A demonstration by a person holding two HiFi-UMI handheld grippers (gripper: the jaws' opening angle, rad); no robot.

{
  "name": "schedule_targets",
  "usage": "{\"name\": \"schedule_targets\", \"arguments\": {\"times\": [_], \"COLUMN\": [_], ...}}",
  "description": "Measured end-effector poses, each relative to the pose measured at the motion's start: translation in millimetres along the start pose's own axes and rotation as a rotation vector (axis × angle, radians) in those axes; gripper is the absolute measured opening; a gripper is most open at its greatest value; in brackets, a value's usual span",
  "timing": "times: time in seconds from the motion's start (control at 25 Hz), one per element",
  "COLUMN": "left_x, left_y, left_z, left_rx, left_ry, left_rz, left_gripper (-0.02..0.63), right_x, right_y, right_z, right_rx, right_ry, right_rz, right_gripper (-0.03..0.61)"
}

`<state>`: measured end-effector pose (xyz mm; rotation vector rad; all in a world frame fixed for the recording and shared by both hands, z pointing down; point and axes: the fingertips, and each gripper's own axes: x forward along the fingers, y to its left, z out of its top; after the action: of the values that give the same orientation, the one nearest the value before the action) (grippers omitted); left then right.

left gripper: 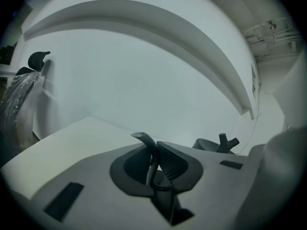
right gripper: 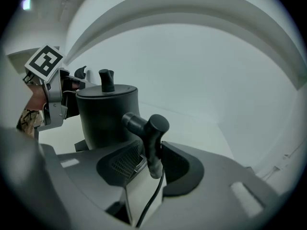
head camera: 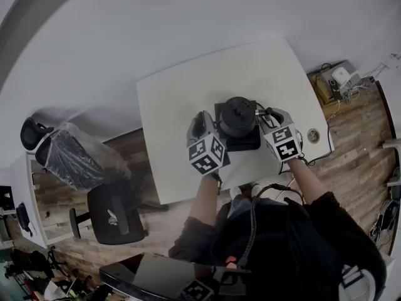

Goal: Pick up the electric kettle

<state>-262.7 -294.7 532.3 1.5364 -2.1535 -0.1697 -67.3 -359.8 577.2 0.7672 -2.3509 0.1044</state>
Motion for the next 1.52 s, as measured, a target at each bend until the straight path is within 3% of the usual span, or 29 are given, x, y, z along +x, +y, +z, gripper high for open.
{"name": "schedule_targets", "arguments": {"times": [0.08, 0.4, 0.72, 1.52], "left_x": [-1, 0, 0, -4], "left_y": [0, -1, -2, -7], "left_z": [0, -1, 1, 12], "left_rx": [0.000, 0.009, -0.030, -0.067], "left_ry": [0.002, 0.041, 0.061, 0.056], "left_rz": [0.006, 0.007, -0.011, -0.061], "left_gripper": [0.035, 0.028, 0.026, 0.026], "right_x": [-2, -2, -2, -10], "right_y": [-3, -4, -4, -7], "right_z": [0, -1, 1, 13], "right_rx": [-0.002, -0.048, -0.059, -0.066], "right_ry": [-0.003, 0.007, 0.002, -0.002], "right_rz": [-0.007, -0.011, -0.017, -0.037], "right_gripper": [0.106, 0.100, 0.097, 0.097]}}
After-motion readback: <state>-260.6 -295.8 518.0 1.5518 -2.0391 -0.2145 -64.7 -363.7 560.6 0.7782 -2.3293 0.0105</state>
